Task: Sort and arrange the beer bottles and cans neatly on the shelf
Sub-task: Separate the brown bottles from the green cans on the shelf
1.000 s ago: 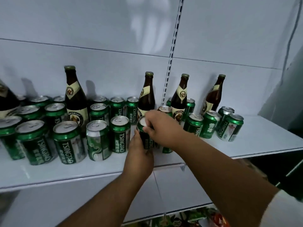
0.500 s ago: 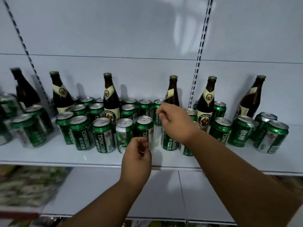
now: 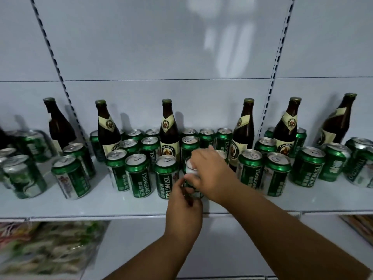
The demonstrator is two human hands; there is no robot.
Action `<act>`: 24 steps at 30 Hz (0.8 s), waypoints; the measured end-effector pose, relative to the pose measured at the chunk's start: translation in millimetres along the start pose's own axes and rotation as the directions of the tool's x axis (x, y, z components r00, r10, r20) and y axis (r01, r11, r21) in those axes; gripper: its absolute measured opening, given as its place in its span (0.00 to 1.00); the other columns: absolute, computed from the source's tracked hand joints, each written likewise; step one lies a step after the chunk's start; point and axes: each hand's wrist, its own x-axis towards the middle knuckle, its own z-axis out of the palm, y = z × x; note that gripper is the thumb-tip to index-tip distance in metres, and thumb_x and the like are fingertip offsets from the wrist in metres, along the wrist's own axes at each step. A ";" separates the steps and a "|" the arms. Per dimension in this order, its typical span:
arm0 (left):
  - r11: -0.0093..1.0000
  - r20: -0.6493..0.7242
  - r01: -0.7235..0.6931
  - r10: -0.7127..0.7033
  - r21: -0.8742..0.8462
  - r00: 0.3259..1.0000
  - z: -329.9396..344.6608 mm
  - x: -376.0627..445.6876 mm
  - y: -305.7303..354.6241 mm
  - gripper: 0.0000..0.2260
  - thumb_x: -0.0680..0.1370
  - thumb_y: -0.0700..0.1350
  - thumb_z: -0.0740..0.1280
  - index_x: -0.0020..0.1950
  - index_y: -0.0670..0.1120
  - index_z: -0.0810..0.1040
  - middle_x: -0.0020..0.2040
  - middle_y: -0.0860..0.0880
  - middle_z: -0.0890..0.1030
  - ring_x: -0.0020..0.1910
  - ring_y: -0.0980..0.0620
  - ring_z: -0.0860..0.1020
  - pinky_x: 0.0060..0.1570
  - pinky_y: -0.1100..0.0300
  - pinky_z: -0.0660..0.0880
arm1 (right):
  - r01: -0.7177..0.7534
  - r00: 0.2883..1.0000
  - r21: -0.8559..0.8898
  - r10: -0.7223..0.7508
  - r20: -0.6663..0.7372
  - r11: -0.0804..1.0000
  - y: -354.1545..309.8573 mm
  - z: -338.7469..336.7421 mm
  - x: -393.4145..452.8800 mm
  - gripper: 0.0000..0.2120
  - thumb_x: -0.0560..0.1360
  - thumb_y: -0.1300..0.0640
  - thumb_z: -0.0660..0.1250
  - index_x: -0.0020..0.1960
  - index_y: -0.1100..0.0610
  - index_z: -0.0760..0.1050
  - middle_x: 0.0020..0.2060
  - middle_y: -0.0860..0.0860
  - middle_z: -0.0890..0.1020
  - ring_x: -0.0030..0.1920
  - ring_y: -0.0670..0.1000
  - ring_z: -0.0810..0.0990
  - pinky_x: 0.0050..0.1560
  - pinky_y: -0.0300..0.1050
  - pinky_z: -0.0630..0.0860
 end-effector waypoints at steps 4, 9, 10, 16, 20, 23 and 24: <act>0.995 0.073 -0.088 0.084 0.052 0.994 -6.0 5.5 -10.0 0.27 0.77 0.36 0.66 0.66 0.63 0.64 0.48 0.52 0.80 0.41 0.56 0.80 0.36 0.65 0.75 | -0.047 0.996 -0.034 0.045 -0.075 0.998 -6.3 7.2 -6.5 0.08 0.75 0.51 0.62 0.43 0.52 0.64 0.45 0.53 0.75 0.49 0.54 0.73 0.66 0.55 0.69; 0.964 0.055 -0.167 0.159 0.207 0.986 -14.4 14.9 -9.8 0.16 0.73 0.51 0.70 0.59 0.60 0.73 0.46 0.54 0.80 0.43 0.55 0.79 0.40 0.56 0.77 | -0.134 0.988 0.028 0.135 -0.068 0.991 -19.3 -2.6 -9.9 0.12 0.78 0.51 0.61 0.39 0.51 0.62 0.41 0.48 0.69 0.45 0.51 0.67 0.47 0.48 0.67; 0.956 0.033 -0.188 0.186 0.227 0.982 -18.5 13.2 -8.7 0.16 0.71 0.54 0.71 0.58 0.59 0.73 0.48 0.56 0.79 0.46 0.56 0.78 0.44 0.55 0.78 | -0.161 0.983 0.080 0.167 -0.078 0.984 -25.1 -6.4 -9.0 0.12 0.78 0.52 0.62 0.38 0.52 0.63 0.39 0.48 0.69 0.43 0.51 0.68 0.45 0.48 0.67; 0.923 -0.118 -0.292 0.329 0.251 0.937 -63.7 -18.5 3.1 0.26 0.74 0.57 0.70 0.70 0.57 0.67 0.61 0.58 0.72 0.59 0.61 0.71 0.58 0.63 0.72 | -0.251 0.950 0.505 0.311 -0.037 0.826 -73.8 -24.5 7.0 0.12 0.79 0.50 0.65 0.42 0.58 0.71 0.39 0.58 0.78 0.41 0.57 0.77 0.44 0.54 0.76; 0.936 -0.176 -0.266 0.309 0.230 0.935 -108.4 -36.3 -8.9 0.20 0.75 0.59 0.65 0.66 0.59 0.68 0.56 0.56 0.77 0.54 0.56 0.78 0.51 0.50 0.78 | -0.251 0.962 0.642 0.260 0.083 0.725 -123.4 -4.2 14.8 0.10 0.78 0.47 0.65 0.44 0.52 0.72 0.43 0.51 0.82 0.47 0.50 0.81 0.50 0.52 0.79; 0.927 -0.260 -0.253 0.326 0.277 0.909 -155.0 -40.3 -20.1 0.22 0.75 0.60 0.65 0.68 0.58 0.68 0.55 0.52 0.77 0.51 0.49 0.78 0.49 0.45 0.78 | -0.197 0.979 0.703 0.172 0.107 0.683 -162.3 13.9 28.8 0.09 0.78 0.45 0.64 0.46 0.50 0.72 0.43 0.47 0.81 0.44 0.47 0.81 0.47 0.52 0.80; 0.925 -0.281 -0.245 0.327 0.290 0.902 -172.0 -40.2 -24.2 0.22 0.75 0.59 0.65 0.68 0.57 0.69 0.54 0.51 0.78 0.51 0.48 0.78 0.49 0.44 0.78 | -0.182 0.983 0.714 0.138 0.120 0.676 -175.4 21.7 35.0 0.09 0.79 0.44 0.64 0.46 0.49 0.72 0.43 0.46 0.81 0.43 0.46 0.81 0.46 0.50 0.80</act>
